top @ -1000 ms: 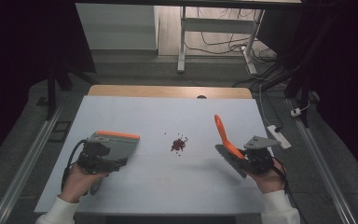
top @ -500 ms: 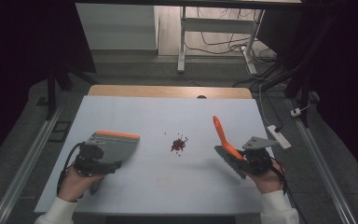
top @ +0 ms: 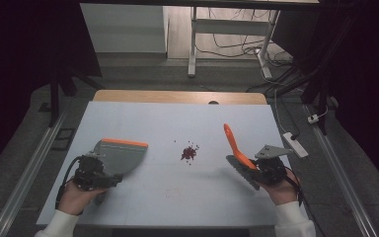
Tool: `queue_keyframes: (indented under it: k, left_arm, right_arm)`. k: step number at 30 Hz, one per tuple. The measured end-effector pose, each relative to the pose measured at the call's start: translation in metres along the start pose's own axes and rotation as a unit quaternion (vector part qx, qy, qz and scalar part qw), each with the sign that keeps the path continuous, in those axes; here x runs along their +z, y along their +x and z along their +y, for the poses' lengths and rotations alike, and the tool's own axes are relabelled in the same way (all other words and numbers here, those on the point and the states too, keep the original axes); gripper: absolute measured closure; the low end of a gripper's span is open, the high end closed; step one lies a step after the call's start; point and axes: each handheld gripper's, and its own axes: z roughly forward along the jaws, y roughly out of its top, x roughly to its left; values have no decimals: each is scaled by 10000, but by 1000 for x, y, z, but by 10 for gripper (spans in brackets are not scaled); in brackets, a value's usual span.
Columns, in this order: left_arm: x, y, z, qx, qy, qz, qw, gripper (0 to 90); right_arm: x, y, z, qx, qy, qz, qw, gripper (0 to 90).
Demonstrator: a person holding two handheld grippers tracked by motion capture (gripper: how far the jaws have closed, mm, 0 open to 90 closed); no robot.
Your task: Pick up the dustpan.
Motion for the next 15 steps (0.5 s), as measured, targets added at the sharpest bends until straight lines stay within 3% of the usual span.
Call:
queue_keyframes:
  k: [10,15]
  left_arm:
    - [8,8,-9,-142,166,68,9997,180]
    - [12,13,-11,-303,133,-79,9994,183]
  right_arm:
    - [2,2,0,-27,28,14,10000,700]
    - [3,0,-1,-17,41,12,10000,700]
